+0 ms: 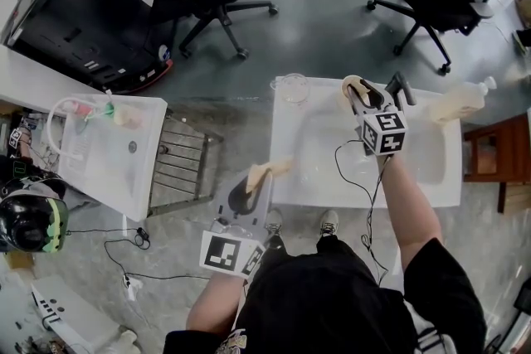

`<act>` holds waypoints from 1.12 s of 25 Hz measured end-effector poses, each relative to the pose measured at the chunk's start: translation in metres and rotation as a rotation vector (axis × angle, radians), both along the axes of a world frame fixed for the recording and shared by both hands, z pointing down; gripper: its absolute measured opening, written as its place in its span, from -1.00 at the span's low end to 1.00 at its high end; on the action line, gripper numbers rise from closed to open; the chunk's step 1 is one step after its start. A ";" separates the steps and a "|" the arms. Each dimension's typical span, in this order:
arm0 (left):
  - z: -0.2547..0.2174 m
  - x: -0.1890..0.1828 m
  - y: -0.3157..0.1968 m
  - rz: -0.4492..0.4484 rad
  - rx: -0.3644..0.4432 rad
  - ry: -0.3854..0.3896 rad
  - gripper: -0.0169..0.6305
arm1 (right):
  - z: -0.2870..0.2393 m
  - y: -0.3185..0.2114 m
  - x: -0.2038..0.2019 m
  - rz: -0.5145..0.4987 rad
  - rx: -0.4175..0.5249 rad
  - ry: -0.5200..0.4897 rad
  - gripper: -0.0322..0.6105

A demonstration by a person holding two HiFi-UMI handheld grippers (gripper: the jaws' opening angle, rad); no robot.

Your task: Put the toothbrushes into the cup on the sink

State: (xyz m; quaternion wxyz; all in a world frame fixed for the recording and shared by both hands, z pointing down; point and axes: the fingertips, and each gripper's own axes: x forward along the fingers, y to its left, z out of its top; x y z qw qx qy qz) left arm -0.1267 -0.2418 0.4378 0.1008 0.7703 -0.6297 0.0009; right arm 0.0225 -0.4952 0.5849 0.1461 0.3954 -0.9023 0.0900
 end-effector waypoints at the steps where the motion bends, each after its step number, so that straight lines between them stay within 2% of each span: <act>1: -0.001 0.000 0.002 0.001 0.002 0.001 -0.76 | -0.001 0.002 -0.001 -0.002 0.001 0.000 -0.41; 11: -0.010 0.002 0.014 0.017 0.026 0.008 -0.76 | -0.035 0.022 -0.003 -0.003 0.058 -0.027 -0.28; 21: -0.023 0.004 0.018 0.058 0.067 0.013 -0.76 | -0.114 0.059 -0.001 -0.012 0.188 -0.112 -0.27; 25: -0.031 0.004 0.019 0.075 0.085 0.017 -0.76 | -0.152 0.091 -0.001 -0.037 0.251 -0.137 -0.36; 28: -0.035 0.009 0.019 0.093 0.103 0.020 -0.76 | -0.176 0.120 0.003 -0.058 0.298 -0.151 -0.67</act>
